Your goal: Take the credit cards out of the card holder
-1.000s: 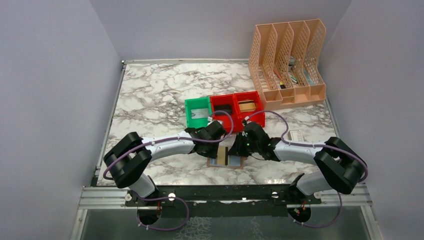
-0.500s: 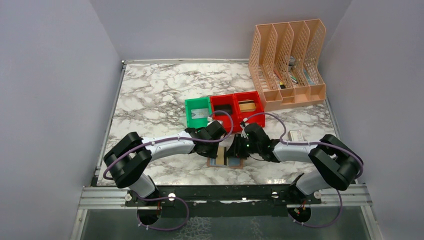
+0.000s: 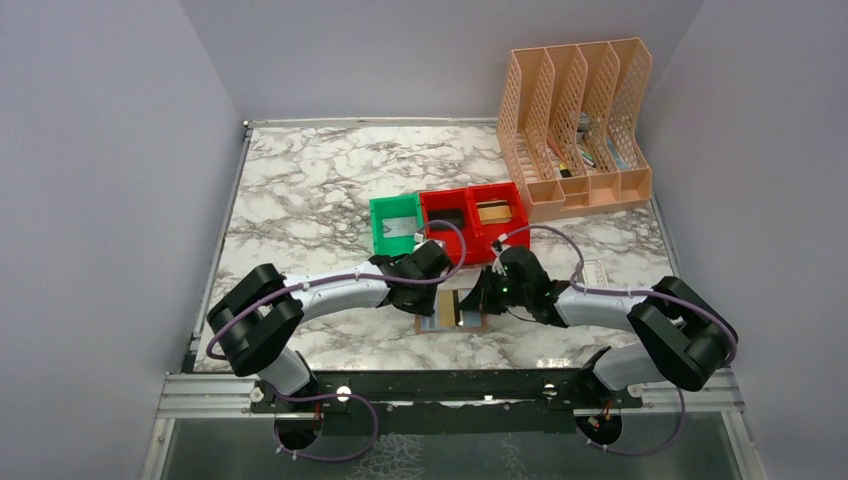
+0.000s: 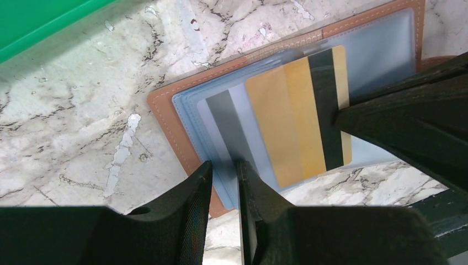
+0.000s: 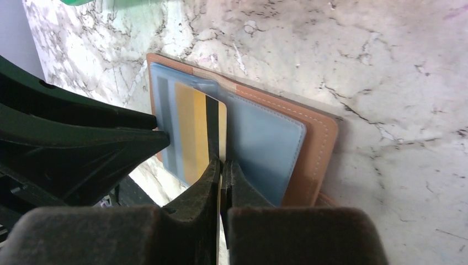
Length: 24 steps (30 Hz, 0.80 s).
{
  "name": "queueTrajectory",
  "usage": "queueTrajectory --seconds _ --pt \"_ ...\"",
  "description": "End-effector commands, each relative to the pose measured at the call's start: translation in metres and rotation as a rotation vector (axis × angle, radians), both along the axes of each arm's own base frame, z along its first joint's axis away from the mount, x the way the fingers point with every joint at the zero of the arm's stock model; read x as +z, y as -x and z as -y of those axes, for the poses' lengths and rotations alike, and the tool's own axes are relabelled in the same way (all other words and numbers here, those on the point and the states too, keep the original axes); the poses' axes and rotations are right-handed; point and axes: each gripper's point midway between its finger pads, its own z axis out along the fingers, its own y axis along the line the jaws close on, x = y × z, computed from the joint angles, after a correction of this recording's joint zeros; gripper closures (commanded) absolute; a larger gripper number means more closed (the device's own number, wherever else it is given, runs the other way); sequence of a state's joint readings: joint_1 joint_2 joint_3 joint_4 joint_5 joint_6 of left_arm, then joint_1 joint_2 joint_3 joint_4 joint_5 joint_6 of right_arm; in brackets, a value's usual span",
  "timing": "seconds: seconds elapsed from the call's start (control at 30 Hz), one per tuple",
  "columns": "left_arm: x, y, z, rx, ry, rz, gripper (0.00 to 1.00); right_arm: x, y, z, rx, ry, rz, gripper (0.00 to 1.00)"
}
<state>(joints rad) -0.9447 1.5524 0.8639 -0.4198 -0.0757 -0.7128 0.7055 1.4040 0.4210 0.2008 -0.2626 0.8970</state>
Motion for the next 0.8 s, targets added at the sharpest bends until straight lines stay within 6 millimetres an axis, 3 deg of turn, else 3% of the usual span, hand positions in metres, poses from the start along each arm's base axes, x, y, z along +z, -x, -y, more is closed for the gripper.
queueTrajectory --seconds 0.0,0.07,0.2,0.27,0.43,0.57,0.77 --pt "-0.010 0.003 -0.013 0.008 -0.074 -0.013 0.74 -0.009 0.010 0.008 0.039 0.014 -0.025 0.99" --pt "-0.009 0.003 -0.010 0.005 -0.066 -0.019 0.74 -0.010 0.016 0.002 0.059 -0.021 -0.053 0.97" --pt "-0.008 0.003 -0.008 0.005 -0.055 -0.021 0.74 -0.013 0.020 -0.004 0.064 -0.079 -0.080 0.78" --pt "-0.008 0.003 -0.008 0.005 -0.054 -0.021 0.75 -0.017 0.019 -0.005 0.059 -0.078 -0.088 0.74" --pt "-0.011 0.005 -0.009 0.011 -0.057 -0.031 0.74 -0.033 0.021 -0.004 0.059 -0.052 -0.121 0.74" --pt "-0.011 0.006 -0.009 0.012 -0.058 -0.033 0.74 -0.034 0.022 -0.006 0.056 -0.077 -0.125 0.75" --pt "-0.011 0.006 -0.010 0.013 -0.061 -0.030 0.75 -0.032 0.015 -0.004 0.034 -0.053 -0.101 0.90"
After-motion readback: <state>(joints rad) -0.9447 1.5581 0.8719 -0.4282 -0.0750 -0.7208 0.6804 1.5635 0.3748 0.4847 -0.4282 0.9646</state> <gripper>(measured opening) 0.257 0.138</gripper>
